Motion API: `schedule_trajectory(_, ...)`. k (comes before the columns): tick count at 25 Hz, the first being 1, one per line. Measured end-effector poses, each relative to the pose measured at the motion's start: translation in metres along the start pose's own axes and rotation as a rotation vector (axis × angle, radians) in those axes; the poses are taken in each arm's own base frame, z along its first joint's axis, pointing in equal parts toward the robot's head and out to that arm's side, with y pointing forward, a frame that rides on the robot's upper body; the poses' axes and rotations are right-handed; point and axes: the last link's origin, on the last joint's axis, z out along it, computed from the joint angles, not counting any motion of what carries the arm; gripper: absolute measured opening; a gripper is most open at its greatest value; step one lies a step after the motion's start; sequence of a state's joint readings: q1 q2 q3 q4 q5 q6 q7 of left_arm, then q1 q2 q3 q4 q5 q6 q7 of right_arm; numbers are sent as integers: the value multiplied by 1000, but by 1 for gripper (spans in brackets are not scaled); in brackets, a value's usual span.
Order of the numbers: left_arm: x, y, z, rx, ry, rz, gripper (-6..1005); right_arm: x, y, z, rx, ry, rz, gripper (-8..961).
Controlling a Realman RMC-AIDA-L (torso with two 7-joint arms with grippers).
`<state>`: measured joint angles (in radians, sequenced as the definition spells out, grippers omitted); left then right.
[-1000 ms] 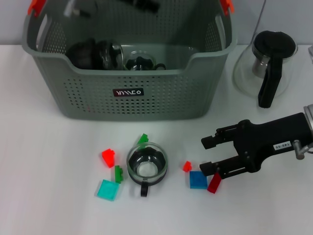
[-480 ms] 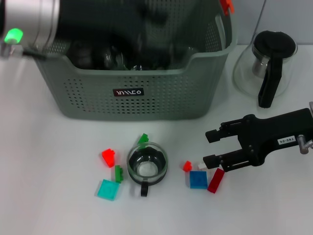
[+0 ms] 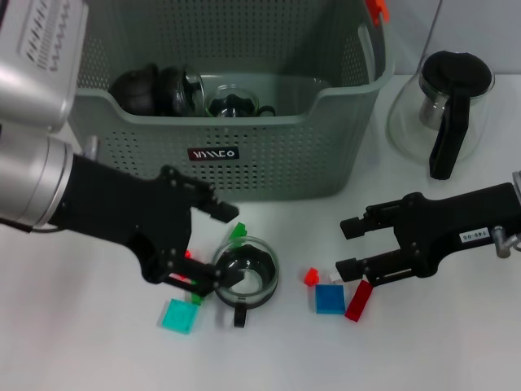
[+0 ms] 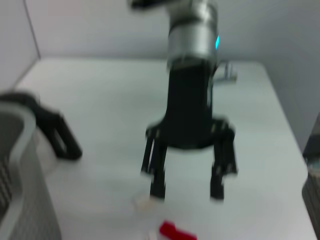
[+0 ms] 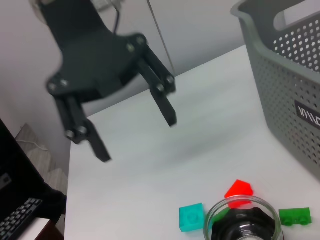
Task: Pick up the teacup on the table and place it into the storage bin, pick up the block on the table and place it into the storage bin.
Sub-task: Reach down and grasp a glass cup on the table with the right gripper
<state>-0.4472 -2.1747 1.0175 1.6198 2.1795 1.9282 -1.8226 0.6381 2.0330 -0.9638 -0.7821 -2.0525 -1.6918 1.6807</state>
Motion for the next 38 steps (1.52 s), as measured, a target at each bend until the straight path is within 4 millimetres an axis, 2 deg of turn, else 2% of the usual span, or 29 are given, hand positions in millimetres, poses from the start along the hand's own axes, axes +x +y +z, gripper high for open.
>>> schedule_trajectory(4,-20,-5,4,-15,7,-62,745,1,3,4,-26,19,-43,775)
schedule_trajectory(9,-55,-8,3,15,95,-190,741,-5,12,17,-97,50,-164,775)
schedule_trajectory(15,-97,-8,-4,100,296,-361,739,-26,15,39,-153,140,-298,776)
schedule_trajectory(19,-115,-7,-8,169,381,-440,799,-38,11,57,-151,244,-382,776)
schedule_trajectory(24,-126,-7,-8,215,424,-502,873,-52,9,81,-140,361,-484,776)
schedule_trajectory(28,-128,-6,-8,223,441,-515,877,-59,11,97,-135,403,-542,776)
schedule_trajectory(38,-125,-9,-7,224,459,-510,883,-55,9,126,-63,472,-625,775)
